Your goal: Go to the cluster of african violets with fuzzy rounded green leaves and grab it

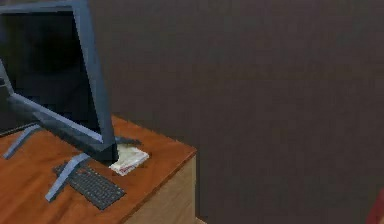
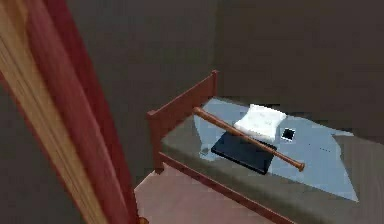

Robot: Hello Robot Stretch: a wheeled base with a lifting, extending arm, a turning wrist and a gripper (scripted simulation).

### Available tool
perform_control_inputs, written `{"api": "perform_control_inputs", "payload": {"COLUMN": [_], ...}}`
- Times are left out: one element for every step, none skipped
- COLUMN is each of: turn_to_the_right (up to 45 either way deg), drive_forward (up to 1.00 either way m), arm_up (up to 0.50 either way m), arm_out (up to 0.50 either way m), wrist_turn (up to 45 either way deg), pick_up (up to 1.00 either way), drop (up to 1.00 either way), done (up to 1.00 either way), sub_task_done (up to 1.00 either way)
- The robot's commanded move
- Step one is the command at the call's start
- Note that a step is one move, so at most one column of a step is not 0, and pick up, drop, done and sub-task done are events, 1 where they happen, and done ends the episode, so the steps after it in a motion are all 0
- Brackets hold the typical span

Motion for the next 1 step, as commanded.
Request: {"api": "perform_control_inputs", "payload": {"turn_to_the_right": [0.0], "drive_forward": [0.6], "arm_up": [0.0], "arm_out": [0.0], "wrist_turn": [0.0], "pick_up": [0.0], "drop": [0.0], "done": [0.0], "sub_task_done": [0.0]}}
